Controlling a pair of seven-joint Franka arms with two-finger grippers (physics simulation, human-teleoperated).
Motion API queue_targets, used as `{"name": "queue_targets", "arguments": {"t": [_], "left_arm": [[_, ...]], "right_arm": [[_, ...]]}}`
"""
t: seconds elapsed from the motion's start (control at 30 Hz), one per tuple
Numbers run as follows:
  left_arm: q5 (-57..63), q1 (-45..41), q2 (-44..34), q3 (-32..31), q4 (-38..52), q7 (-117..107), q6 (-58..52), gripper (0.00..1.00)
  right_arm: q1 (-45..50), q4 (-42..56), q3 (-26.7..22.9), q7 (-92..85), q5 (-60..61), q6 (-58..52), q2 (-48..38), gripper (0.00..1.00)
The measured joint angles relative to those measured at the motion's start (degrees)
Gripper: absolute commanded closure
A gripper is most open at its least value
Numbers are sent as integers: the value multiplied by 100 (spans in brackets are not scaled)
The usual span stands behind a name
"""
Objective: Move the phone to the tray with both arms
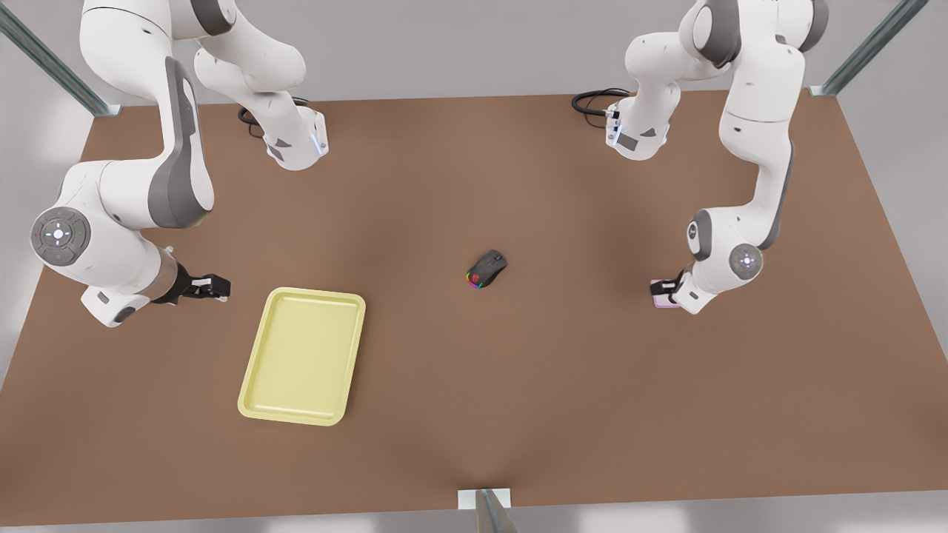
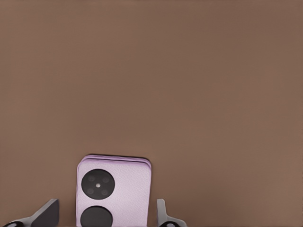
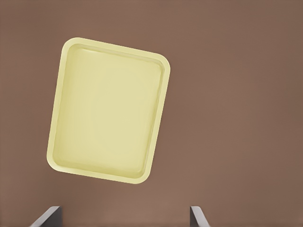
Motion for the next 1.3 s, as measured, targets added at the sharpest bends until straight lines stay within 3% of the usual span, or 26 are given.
{"name": "queue_targets", "arguments": {"t": [0.37, 0.4, 0.43, 0.47, 0.53, 0.93, 1.03, 1.2, 1.3], "left_arm": [[7, -17, 300, 0, 37, -143, 183, 0], [10, -19, 316, 0, 41, -153, 194, 11], [14, -19, 319, 0, 51, -166, 201, 30], [17, -19, 317, 0, 61, -180, 204, 32], [44, -20, 316, 1, 70, -230, 212, 28], [81, -68, 252, 1, 154, -428, 209, 29], [74, -431, 209, 2, 246, -551, 177, 29], [64, -1499, 395, -49, 1436, -1194, -322, 28], [38, -2115, 936, -52, 2922, -1731, -961, 28]], "right_arm": [[15, 15, 15, 10, 6, 9, 4, 0], [11, 12, 15, 11, 6, 9, 4, 0], [6, 15, 16, 11, 6, 8, 4, 0], [5, 16, 17, 12, 6, 7, 4, 0], [9, 17, 14, 13, 6, 6, 4, 0], [18, 53, 9, 23, 61, 5, 4, 0], [12, 53, 9, 25, 63, 5, 4, 0], [10, 53, 9, 27, 66, 4, 4, 0], [8, 53, 9, 26, 67, 4, 4, 0]]}}
